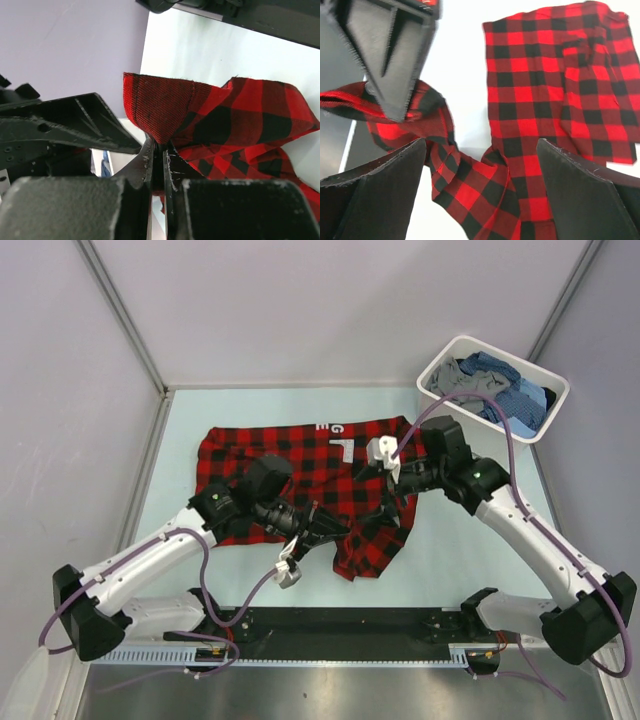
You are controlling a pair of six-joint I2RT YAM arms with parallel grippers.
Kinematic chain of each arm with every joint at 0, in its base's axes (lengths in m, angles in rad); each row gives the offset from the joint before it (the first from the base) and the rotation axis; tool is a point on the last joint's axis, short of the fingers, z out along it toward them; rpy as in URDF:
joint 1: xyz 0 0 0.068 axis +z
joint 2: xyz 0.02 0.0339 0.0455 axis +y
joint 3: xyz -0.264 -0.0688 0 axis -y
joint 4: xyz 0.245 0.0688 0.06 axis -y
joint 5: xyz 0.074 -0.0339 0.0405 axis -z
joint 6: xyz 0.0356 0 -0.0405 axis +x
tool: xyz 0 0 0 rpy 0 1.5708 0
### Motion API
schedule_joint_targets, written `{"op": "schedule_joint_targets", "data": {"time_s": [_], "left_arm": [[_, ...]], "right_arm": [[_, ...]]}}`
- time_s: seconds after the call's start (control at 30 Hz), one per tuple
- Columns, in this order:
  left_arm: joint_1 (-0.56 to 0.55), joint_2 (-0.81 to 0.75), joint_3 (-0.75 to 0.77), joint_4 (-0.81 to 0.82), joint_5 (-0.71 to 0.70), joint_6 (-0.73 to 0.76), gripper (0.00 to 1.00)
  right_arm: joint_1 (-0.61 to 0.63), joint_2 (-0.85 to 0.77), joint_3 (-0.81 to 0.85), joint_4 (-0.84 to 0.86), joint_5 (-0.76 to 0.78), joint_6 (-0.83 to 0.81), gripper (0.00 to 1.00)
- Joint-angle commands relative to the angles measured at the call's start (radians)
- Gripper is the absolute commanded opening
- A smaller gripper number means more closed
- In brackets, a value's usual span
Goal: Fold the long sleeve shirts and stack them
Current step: Fold the shirt
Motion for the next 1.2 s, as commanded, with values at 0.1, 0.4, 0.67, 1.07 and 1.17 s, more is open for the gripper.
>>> {"op": "schedule_joint_targets", "data": {"time_s": [0.1, 0.4, 0.67, 1.07, 1.17], "left_arm": [[-0.018, 0.017, 0.000, -0.086, 0.086, 0.339, 0.10], [-0.021, 0.013, -0.012, -0.120, 0.077, 0.475, 0.11], [-0.021, -0.084, -0.062, -0.051, 0.000, 0.341, 0.40], [-0.018, -0.455, -0.299, 0.256, -0.735, -0.837, 0.80], [0.032, -0.379, -0.268, 0.096, -0.894, -1.000, 0.82]], "right_arm": [[0.149, -0.002, -0.007, -0.045, 0.054, -0.213, 0.96], [0.263, 0.016, -0.035, -0.045, 0.077, -0.287, 0.67], [0.167, 0.007, 0.009, -0.065, 0.053, -0.086, 0.00], [-0.055, -0.184, -0.044, 0.133, 0.296, 0.280, 0.00], [-0.058, -0.180, 0.015, 0.228, 0.471, 0.443, 0.00]]}}
